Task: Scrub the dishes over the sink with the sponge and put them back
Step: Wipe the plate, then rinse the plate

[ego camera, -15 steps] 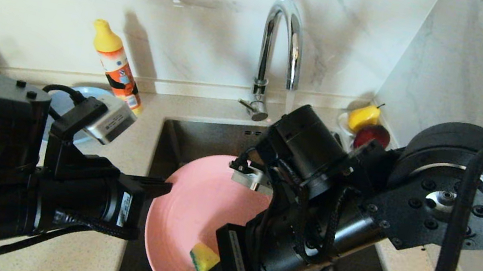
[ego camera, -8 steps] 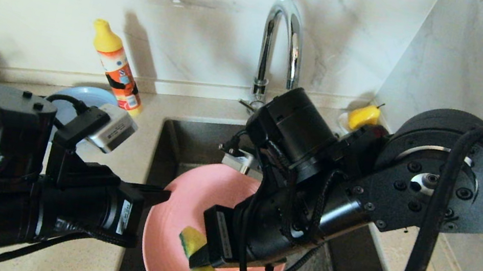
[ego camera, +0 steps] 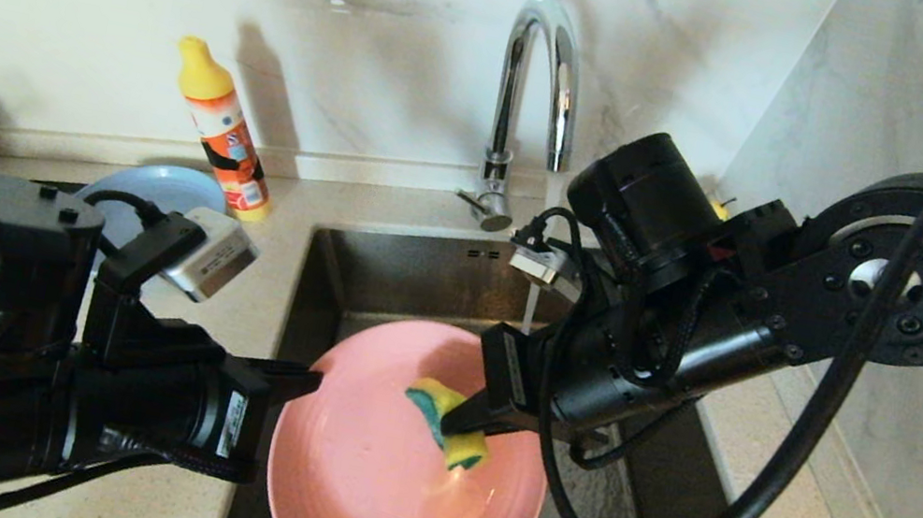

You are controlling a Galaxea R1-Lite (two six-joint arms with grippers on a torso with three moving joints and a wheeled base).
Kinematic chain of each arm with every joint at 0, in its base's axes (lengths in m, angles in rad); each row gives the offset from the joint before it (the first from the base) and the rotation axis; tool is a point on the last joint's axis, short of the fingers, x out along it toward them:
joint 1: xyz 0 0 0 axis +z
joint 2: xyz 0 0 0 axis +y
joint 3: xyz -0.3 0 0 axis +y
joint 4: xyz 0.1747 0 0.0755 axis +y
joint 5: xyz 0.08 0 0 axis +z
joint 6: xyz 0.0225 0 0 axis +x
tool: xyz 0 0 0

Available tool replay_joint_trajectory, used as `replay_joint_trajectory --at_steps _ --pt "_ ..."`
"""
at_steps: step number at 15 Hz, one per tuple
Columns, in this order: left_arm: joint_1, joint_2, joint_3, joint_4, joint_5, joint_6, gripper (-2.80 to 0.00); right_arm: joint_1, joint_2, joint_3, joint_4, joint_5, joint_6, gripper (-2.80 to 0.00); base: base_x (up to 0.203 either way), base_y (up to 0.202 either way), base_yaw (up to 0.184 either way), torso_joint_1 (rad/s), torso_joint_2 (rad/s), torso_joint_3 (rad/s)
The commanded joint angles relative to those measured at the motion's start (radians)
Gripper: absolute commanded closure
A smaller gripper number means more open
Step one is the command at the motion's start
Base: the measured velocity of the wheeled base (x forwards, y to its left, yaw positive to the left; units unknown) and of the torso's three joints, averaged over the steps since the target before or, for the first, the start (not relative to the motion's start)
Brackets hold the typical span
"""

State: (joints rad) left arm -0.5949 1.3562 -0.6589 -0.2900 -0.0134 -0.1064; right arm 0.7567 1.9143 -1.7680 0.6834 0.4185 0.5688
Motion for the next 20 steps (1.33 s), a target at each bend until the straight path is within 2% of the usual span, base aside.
replay_joint_trajectory --at_steps 1,8,11,12,14,16,18,20 --pt "0.001 -0.005 -0.007 -0.003 0.000 -0.001 0.00 -0.012 -0.047 0.059 0.019 0.003 -0.001 0.00 0.000 0.000 0.000 0.000 0.00 0.000" --pt "0.010 0.024 -0.032 -0.018 0.006 -0.029 0.00 -0.005 -0.226 0.225 0.025 0.006 0.005 0.00 0.000 0.000 0.000 0.000 0.00 0.000" --pt "0.024 0.108 -0.098 -0.015 0.032 -0.108 0.00 -0.030 -0.395 0.229 0.054 0.007 0.007 0.00 0.000 0.000 0.000 0.000 0.00 0.000" --pt "0.025 0.148 -0.133 -0.008 0.034 -0.140 0.00 -0.065 -0.454 0.226 0.061 0.009 0.006 0.00 0.000 0.000 0.000 0.000 0.00 0.000" --pt "0.026 0.238 -0.244 0.029 0.047 -0.229 0.00 -0.183 -0.535 0.236 0.073 0.011 0.005 0.00 0.000 0.000 0.000 0.000 0.00 0.000" --pt "0.026 0.327 -0.371 0.098 0.062 -0.293 0.00 -0.300 -0.584 0.317 0.083 0.007 -0.004 0.00 0.000 0.000 0.000 0.000 0.00 0.000" --pt "0.025 0.429 -0.477 0.149 0.090 -0.332 0.00 -0.414 -0.635 0.436 0.077 0.007 -0.029 0.00 0.000 0.000 0.000 0.000 0.00 0.000" --pt "0.025 0.535 -0.595 0.180 0.160 -0.346 0.00 -0.479 -0.675 0.542 0.073 0.012 -0.049 0.00 0.000 0.000 0.000 0.000 0.00 0.000"
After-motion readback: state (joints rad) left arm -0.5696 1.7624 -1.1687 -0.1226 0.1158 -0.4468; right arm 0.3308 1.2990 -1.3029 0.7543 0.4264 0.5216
